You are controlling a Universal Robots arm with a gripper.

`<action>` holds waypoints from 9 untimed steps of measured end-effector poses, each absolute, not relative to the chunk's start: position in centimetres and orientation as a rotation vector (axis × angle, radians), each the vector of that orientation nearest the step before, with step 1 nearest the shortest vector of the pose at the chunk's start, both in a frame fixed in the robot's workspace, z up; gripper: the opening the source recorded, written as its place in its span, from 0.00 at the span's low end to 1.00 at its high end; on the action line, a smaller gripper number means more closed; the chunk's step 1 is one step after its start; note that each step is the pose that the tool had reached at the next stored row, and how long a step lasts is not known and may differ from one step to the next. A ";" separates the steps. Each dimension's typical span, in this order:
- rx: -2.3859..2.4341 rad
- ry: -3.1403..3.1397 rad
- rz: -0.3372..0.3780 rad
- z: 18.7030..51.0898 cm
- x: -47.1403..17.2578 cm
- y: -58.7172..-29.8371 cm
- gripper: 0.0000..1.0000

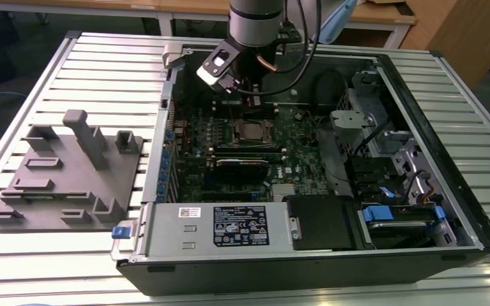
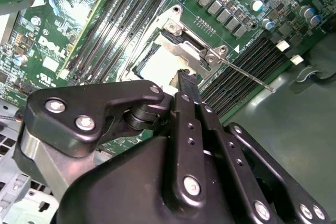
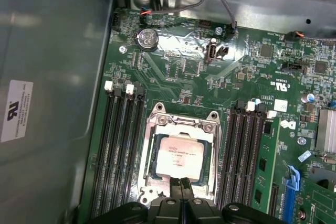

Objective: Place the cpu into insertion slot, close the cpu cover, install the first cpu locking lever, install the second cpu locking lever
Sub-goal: 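Close the cpu cover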

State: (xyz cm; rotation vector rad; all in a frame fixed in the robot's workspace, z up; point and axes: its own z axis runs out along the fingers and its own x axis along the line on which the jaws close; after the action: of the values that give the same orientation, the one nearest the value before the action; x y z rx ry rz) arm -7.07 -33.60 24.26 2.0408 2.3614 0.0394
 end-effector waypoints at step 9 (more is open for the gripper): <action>1.964 2.426 0.040 24.2 -7.1 -33.6 0.10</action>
State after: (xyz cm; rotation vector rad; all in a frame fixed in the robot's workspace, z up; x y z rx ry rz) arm -7.07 -33.60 24.24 1.9643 2.4265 0.0404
